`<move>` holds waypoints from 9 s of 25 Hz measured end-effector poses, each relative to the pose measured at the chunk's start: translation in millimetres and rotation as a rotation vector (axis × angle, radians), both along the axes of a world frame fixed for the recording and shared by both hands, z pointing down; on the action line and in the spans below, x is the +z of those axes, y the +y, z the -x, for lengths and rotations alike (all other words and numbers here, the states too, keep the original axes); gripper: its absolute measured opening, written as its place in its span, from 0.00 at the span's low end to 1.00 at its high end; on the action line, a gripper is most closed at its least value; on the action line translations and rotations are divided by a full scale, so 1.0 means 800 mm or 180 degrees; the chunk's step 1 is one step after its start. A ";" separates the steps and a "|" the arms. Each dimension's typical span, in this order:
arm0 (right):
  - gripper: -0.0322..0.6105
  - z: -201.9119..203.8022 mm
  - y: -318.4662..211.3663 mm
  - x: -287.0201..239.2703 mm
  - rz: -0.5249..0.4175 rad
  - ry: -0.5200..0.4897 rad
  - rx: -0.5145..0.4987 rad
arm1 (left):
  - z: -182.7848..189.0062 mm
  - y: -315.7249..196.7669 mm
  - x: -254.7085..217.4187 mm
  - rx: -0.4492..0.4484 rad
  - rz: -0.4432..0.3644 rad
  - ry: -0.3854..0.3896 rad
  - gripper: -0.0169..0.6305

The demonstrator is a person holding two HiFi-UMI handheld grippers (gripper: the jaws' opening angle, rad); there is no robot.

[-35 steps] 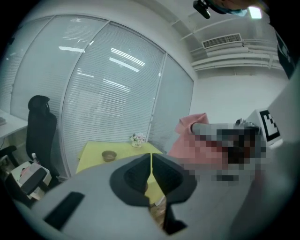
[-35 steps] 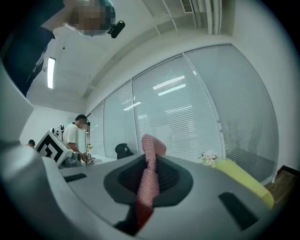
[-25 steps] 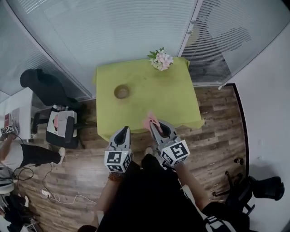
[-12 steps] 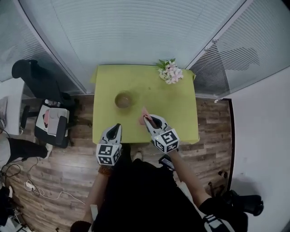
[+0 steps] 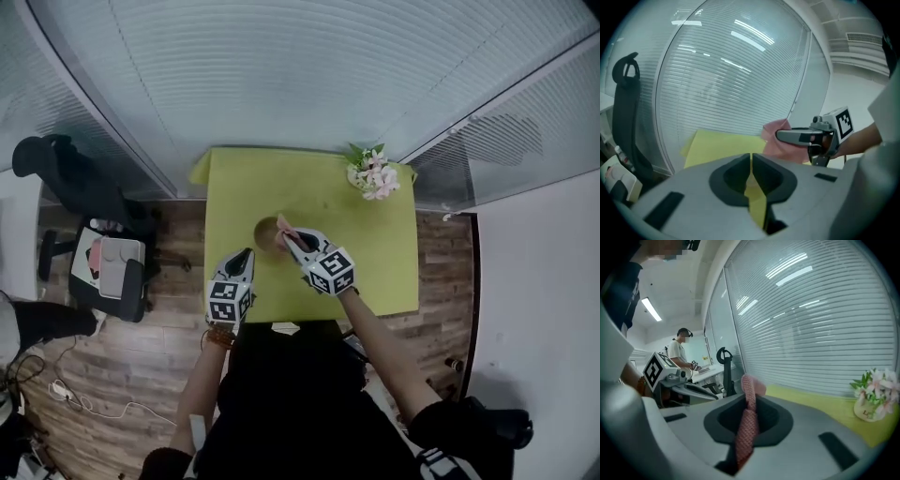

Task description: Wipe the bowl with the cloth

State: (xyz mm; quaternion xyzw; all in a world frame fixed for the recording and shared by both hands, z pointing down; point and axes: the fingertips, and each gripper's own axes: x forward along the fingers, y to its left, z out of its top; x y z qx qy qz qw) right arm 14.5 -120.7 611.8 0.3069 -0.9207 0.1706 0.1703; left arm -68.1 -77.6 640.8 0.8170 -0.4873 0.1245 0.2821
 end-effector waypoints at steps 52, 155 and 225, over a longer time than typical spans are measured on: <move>0.32 0.028 -0.070 0.236 0.0091 0.1860 -0.0928 | -0.030 -0.070 0.201 0.0067 0.1419 -0.0025 0.14; 0.08 0.047 -0.002 -0.270 -0.2674 0.1130 0.0216 | -0.011 -0.065 -0.292 0.0388 -0.1728 -0.0700 0.10; 0.08 0.053 -0.014 -0.287 -0.2763 0.1256 0.0237 | 0.017 -0.079 -0.280 -0.0253 -0.1187 0.0908 0.18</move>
